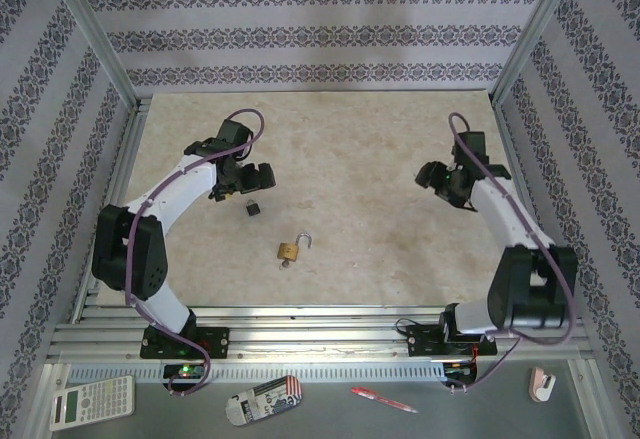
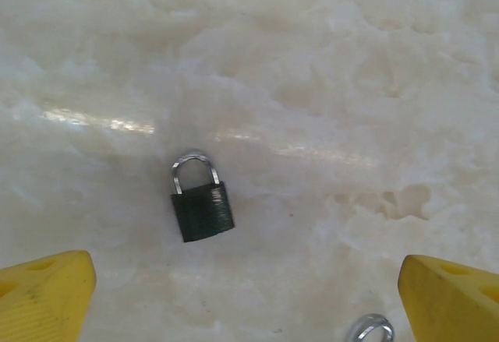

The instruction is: Unlock with the key

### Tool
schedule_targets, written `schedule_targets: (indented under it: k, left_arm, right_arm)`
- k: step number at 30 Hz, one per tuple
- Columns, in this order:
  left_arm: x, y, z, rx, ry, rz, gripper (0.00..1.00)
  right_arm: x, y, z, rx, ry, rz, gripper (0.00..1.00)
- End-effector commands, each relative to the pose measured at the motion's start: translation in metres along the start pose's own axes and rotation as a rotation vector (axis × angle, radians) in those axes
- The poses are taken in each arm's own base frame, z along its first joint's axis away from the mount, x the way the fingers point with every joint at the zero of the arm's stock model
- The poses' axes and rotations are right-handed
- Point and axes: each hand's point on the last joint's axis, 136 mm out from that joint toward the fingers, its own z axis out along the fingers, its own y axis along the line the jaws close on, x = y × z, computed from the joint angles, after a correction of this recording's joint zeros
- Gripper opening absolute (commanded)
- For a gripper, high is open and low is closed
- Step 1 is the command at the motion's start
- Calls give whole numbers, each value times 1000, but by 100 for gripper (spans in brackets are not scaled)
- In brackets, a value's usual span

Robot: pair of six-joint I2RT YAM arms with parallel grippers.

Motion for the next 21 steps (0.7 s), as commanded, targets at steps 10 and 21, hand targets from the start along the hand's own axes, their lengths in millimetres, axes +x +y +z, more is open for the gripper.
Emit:
schedule_targets:
  k: [10,21]
  left_arm:
    - [-4,-33,-40,199,-113,101,99]
    - [-5,-36,-49,218,-124,119,99]
  right_arm:
    - [-40,18,86,-34,159,136,49]
    - [-24,9,116,-7,216,222,46]
